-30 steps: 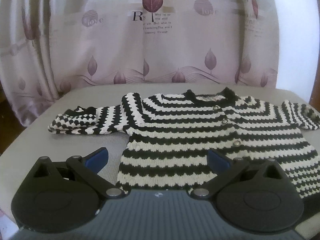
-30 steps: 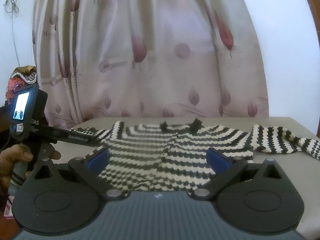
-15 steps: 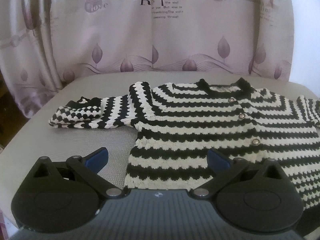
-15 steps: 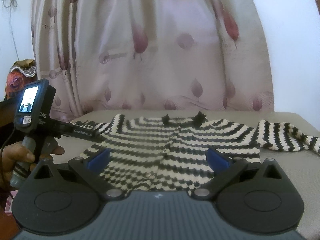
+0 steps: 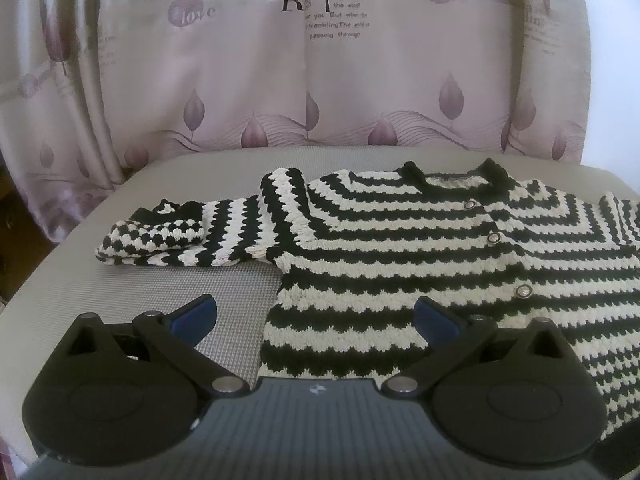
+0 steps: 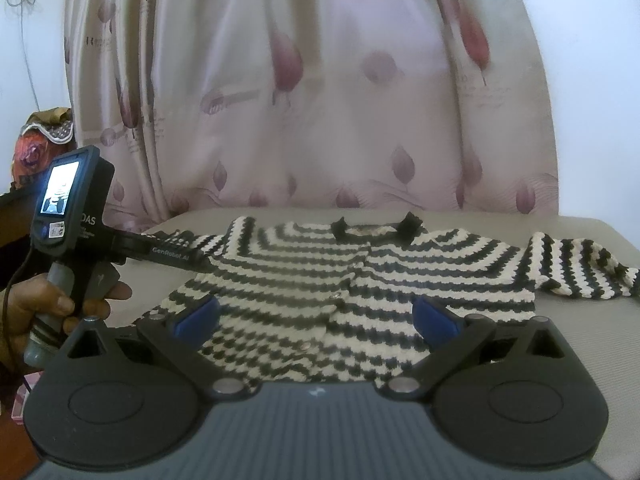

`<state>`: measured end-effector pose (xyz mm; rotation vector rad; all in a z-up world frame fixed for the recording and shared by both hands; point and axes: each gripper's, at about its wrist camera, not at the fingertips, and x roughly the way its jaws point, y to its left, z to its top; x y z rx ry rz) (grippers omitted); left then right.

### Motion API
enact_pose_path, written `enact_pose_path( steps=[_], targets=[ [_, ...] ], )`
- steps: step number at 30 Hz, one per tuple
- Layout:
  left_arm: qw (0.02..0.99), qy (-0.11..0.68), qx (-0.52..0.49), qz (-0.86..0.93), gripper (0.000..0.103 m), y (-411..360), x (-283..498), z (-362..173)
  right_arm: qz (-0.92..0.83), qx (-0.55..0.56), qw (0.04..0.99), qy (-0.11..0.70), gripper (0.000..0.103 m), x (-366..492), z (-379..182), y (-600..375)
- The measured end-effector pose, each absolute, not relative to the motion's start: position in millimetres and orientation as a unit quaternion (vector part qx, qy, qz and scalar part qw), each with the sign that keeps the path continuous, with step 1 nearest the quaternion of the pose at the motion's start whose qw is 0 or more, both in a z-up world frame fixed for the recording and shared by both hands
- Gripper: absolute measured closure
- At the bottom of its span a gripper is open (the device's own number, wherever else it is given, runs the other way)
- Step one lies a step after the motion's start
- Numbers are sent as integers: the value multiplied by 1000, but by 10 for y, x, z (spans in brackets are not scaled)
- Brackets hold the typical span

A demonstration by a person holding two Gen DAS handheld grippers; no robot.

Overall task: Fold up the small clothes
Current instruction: 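Move both grippers over the striped cardigan toward its sleeves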

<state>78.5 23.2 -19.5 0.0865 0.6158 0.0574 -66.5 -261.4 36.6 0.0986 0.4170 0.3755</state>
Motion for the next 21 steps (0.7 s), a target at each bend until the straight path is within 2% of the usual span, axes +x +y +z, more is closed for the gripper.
enact_pose_path(
  steps=[13, 21],
  targets=[
    [950, 306, 47, 39, 0, 360, 893, -252, 194, 45, 955, 218, 0, -591, 337, -2524],
    [954, 274, 102, 69, 0, 754, 1037, -434, 196, 46, 952, 230, 0, -542, 304, -2500]
  ],
)
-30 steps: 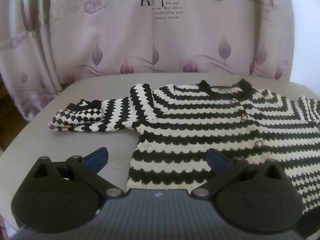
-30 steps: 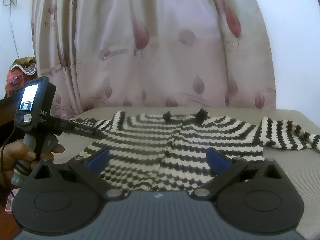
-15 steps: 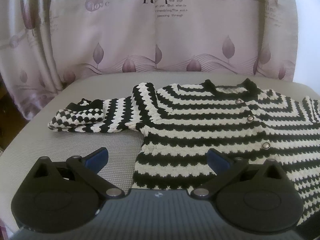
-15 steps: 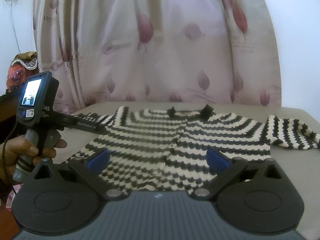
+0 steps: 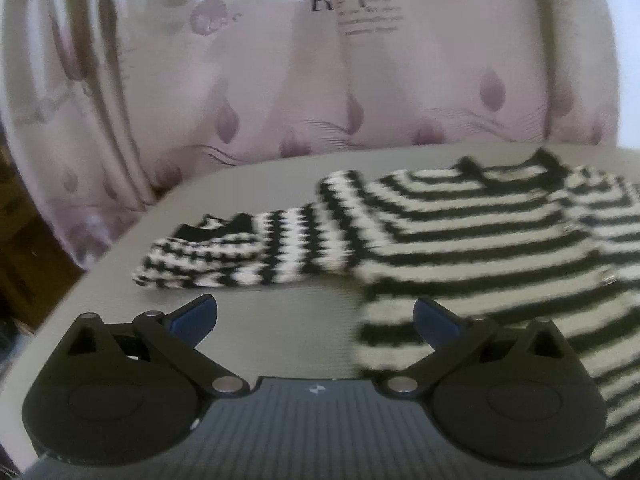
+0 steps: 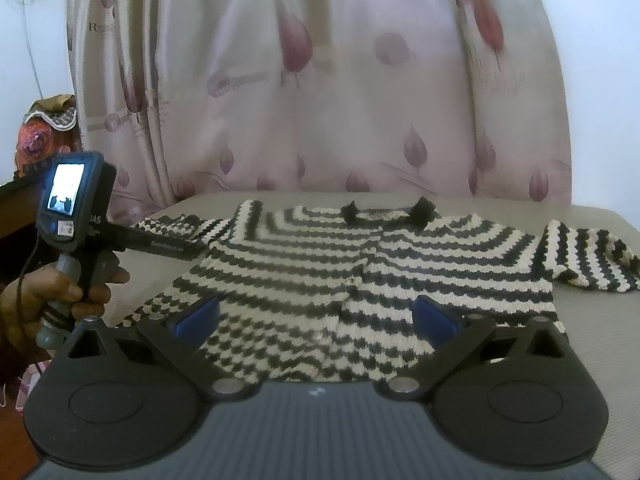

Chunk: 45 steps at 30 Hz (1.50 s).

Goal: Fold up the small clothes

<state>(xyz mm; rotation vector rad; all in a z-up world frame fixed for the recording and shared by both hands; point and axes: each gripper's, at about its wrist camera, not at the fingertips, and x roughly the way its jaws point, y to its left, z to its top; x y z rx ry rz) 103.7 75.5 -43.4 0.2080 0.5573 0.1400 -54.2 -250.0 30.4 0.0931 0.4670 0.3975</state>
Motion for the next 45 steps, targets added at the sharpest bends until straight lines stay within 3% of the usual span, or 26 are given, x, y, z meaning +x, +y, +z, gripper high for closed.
enact_pose_path(
  steps=[4, 10, 18, 20, 21, 22, 23, 29, 36, 39, 41, 43, 45],
  targets=[
    [952, 253, 151, 82, 6, 1118, 1132, -545, 195, 53, 951, 236, 0, -507, 275, -2504],
    [943, 204, 247, 92, 6, 1487, 1382, -579, 199, 56, 945, 253, 0, -419, 187, -2460],
    [942, 281, 175, 52, 9, 2066, 1994, -546, 201, 49, 941, 268, 0, -335, 118, -2380],
    [937, 308, 162, 35, 29, 2137, 2104, -586, 198, 52, 940, 274, 0, -298, 99, -2381],
    [936, 320, 147, 23, 56, 2179, 2146, -591, 197, 52, 939, 276, 0, -282, 95, -2376],
    [938, 326, 120, 10, 75, 2237, 2160, -560, 197, 53, 939, 277, 0, -278, 93, -2369],
    [940, 330, 82, 4, 77, 2317, 2161, -530, 198, 52, 938, 278, 0, -269, 90, -2360],
    [956, 270, -37, 108, 77, 2723, 1953, -68, 204, 41, 939, 275, 0, -259, 105, -2321],
    [920, 289, -95, 245, 77, 3292, 1797, 38, 204, 54, 937, 278, 0, -256, 70, -2351],
    [898, 309, -98, 296, 71, 3465, 1755, -99, 204, 58, 937, 279, 0, -254, 55, -2373],
    [885, 309, -94, 335, 61, 3510, 1674, -150, 203, 59, 937, 279, 0, -257, 49, -2392],
    [881, 297, -94, 356, 44, 3529, 1580, -166, 202, 60, 937, 277, 0, -268, 50, -2411],
    [873, 284, -73, 389, 39, 3522, 1493, -125, 199, 61, 938, 277, 0, -269, 48, -2435]
  ],
)
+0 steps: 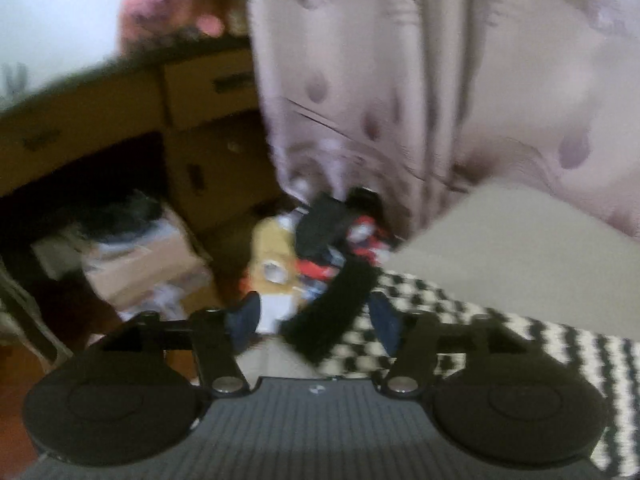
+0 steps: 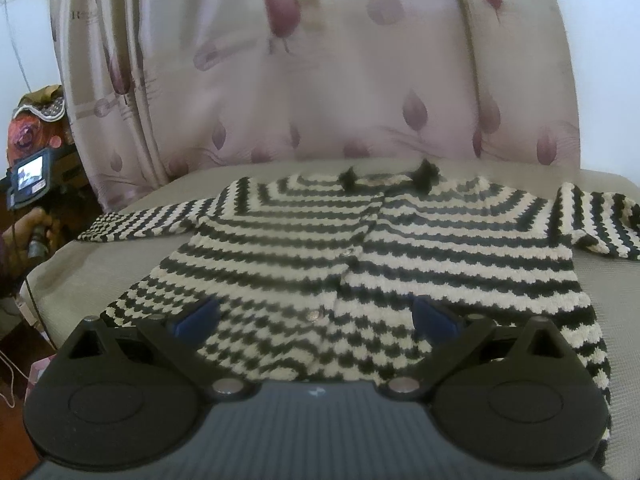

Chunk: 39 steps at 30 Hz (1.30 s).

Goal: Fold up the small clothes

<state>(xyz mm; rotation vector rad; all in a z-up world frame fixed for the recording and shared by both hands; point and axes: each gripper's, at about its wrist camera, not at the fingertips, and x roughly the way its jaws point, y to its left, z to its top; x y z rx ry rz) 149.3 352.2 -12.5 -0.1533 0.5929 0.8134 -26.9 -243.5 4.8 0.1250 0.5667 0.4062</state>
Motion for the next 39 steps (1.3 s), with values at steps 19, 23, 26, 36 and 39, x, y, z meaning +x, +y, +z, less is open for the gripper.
enact_pose_path(
  steps=[19, 23, 26, 36, 39],
  targets=[
    [956, 279, -32, 82, 6, 1194, 1342, -431, -62, 117, 960, 245, 6, -142, -87, -4648],
    [967, 240, 39, 73, 0, 951, 1242, -457, -110, 166, 941, 272, 31, 90, -248, -5352],
    [971, 227, 46, 64, 0, 918, 1221, -457, -138, 100, 948, 270, 32, 221, -336, -5474],
    [954, 282, 24, 96, 0, 1063, 1387, -499, -115, -94, 934, 326, 54, 841, -689, -5554],
    [949, 294, 31, 106, 0, 1052, 1429, -524, -109, -92, 924, 354, 94, 1005, -679, -5700]
  ],
)
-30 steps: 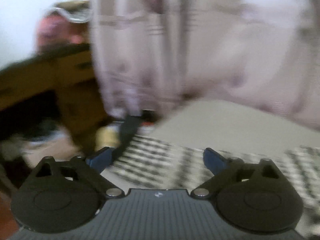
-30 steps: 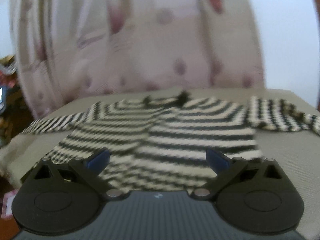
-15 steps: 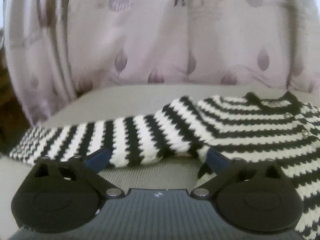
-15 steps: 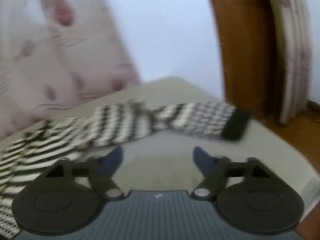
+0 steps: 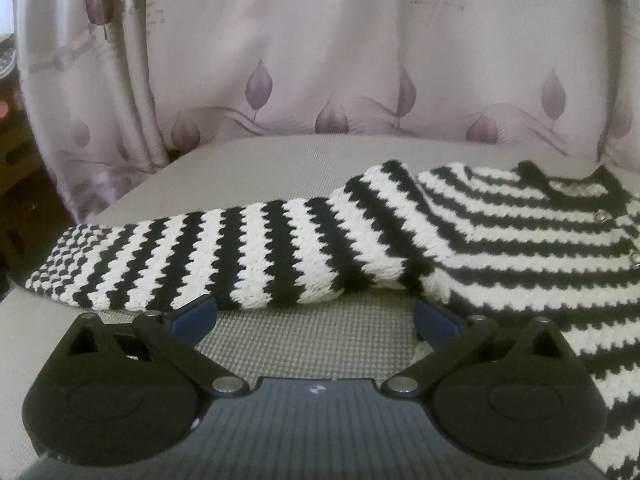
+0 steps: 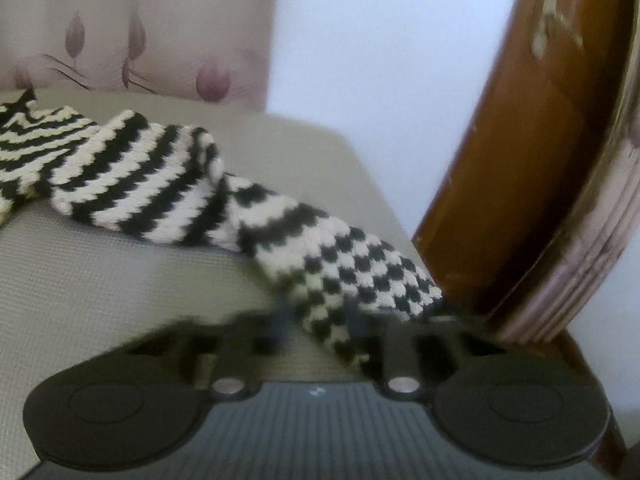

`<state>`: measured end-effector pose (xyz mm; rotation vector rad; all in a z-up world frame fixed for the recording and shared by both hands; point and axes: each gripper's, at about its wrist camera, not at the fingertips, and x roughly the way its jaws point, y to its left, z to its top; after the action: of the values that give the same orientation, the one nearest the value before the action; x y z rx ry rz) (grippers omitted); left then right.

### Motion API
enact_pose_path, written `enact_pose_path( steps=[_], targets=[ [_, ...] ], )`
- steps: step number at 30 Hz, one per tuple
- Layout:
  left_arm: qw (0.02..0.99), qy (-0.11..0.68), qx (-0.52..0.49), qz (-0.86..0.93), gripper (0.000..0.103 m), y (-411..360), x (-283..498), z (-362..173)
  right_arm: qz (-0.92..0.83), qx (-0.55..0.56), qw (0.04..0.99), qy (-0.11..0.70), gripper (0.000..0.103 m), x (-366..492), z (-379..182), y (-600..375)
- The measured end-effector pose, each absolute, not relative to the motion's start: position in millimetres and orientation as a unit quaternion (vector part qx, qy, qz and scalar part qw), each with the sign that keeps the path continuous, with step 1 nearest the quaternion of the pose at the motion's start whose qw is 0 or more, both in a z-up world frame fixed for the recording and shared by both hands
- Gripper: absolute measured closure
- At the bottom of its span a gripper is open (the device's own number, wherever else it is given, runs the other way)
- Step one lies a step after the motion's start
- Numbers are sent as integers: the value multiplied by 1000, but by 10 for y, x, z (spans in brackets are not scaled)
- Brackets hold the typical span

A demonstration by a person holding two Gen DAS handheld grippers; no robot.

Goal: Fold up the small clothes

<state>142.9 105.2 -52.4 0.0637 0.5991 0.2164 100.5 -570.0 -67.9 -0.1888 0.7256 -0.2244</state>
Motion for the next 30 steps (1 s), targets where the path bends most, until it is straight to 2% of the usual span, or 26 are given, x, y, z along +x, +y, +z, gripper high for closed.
enact_pose_path(
  steps=[2, 6, 10, 12, 14, 16, 19, 22, 27, 30],
  targets=[
    [945, 305, 33, 110, 0, 1056, 1465, -542, -105, -83, 930, 343, 94, 1061, -594, -5812],
    [939, 321, 33, 119, 0, 1070, 1515, -565, -134, 4, 943, 303, 94, 1317, -220, -6321],
    [938, 318, 46, 128, 0, 1030, 1518, -568, -186, 76, 933, 298, 94, 1699, -3, -6919],
    [938, 316, 56, 132, 0, 998, 1516, -572, -204, 142, 923, 293, 87, 1796, 39, -7276],
    [938, 314, 64, 134, 0, 971, 1522, -577, -229, 211, 912, 268, 63, 1700, 42, -7530],
    [938, 314, 66, 132, 0, 969, 1526, -580, -224, 247, 917, 220, 60, 1440, 0, -7615],
    [938, 316, 61, 129, 0, 987, 1537, -583, -196, 247, 913, 259, 58, 1215, -252, -7561],
    [938, 318, 59, 128, 0, 1002, 1538, -584, -159, 294, 895, 296, 58, 1054, -582, -7487],
    [937, 318, 62, 133, 0, 992, 1534, -587, -156, 322, 876, 322, 57, 1156, -813, -7353],
    [937, 316, 67, 136, 0, 973, 1532, -586, -155, 370, 867, 295, 56, 1308, -856, -7444]
  ],
)
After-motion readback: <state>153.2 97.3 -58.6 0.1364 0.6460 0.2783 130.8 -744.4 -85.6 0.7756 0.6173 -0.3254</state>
